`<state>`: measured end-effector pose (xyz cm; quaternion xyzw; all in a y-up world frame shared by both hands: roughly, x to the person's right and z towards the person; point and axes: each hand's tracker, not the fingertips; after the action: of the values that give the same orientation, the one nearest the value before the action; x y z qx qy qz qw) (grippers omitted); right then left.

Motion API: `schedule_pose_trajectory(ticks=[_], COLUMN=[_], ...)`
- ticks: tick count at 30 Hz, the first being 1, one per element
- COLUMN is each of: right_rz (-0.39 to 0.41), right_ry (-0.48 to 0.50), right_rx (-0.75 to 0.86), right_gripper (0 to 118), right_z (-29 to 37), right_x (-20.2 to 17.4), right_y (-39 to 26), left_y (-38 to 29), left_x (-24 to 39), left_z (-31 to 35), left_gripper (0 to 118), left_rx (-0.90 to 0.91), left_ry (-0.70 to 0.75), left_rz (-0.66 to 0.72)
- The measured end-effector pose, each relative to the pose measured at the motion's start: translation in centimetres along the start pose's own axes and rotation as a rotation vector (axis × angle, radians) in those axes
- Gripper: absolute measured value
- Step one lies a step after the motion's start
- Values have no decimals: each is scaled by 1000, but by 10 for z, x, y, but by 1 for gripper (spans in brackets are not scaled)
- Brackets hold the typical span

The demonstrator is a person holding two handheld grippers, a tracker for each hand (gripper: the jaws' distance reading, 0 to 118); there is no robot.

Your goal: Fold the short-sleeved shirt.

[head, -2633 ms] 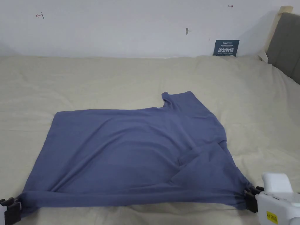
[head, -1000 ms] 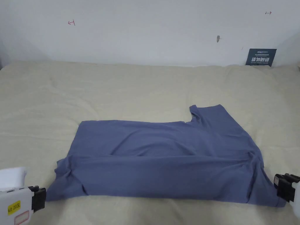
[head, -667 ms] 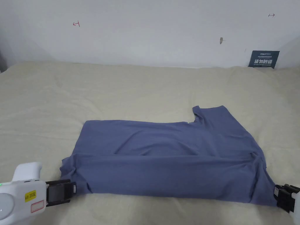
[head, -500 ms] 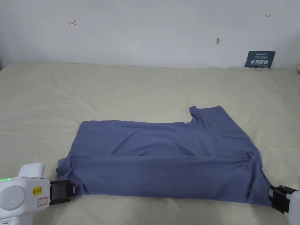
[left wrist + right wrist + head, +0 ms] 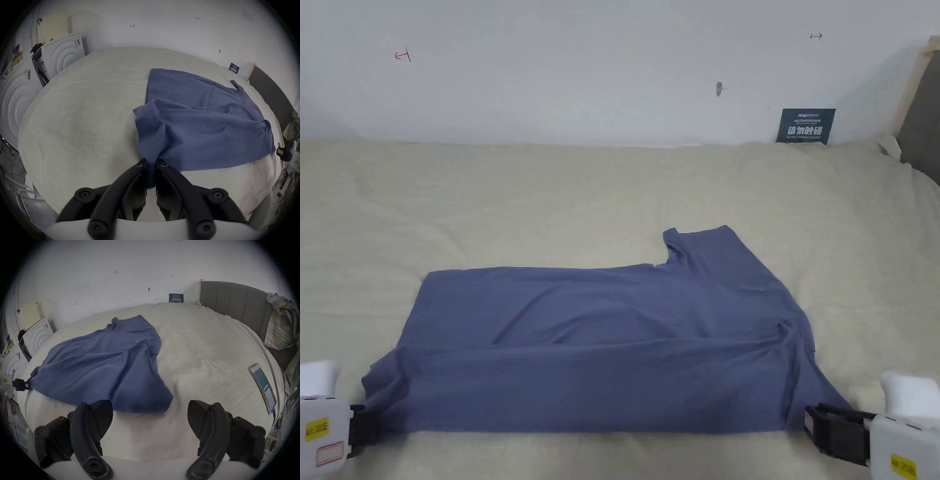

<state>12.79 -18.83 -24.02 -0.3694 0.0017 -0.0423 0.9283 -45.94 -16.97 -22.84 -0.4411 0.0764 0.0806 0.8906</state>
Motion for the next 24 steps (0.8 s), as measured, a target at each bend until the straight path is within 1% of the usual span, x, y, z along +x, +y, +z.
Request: schedule_pose_trajectory(ticks=[5,6,7,8,9,10,11,12,13,14,15,16,18,21,22,24], right_rz=[-5,-9,-3,-6,10,40,51,52,55,38,26,35,32,-28,-40,-33], right_ry=[-10,-6,20,-14,-42,-34,-46,-45,-54,17,6,-30,-18,27,26,46], right_rx=[-78,-100,-115,-148,-141,-101,-87,-79,-78,-85,-104,-91,-74,-52,-37,-31], right_gripper=[97,97,97,95,93,86,67,29,9,7,6,6,6,6,6,6], right_z=[-44,-52,-60,-66,-65,-58,-53,-51,-51,-51,-52,-51,-40,-16,-7,9], right_x=[5,3,1,-3,-7,-10,-14,-16,-17,-16,-17,-20,-16,-5,0,8], right_y=[21,23,22,22,23,24,25,26,24,25,25,25,29,37,40,43], left_y=[0,1,1,1,1,1,1,1,1,1,1,1,1,0,-1,-6], left_x=[3,3,4,4,4,4,4,5,6,8,9,9,6,4,2,-1], left_z=[5,6,6,5,5,5,4,5,5,7,8,9,13,23,28,41], left_gripper=[9,9,9,9,9,9,9,9,9,9,9,9,9,9,9,9], left_rx=[9,8,6,5,2,-2,-5,-8,-8,-6,-3,-2,-2,7,14,29], left_ry=[-5,-5,-4,-5,-5,-4,-4,-3,-3,-5,4,2,-5,-18,-27,-54], left_rz=[-6,-8,-7,-5,-6,-9,-11,-12,-14,-19,-24,-28,-25,-24,-20,-7])
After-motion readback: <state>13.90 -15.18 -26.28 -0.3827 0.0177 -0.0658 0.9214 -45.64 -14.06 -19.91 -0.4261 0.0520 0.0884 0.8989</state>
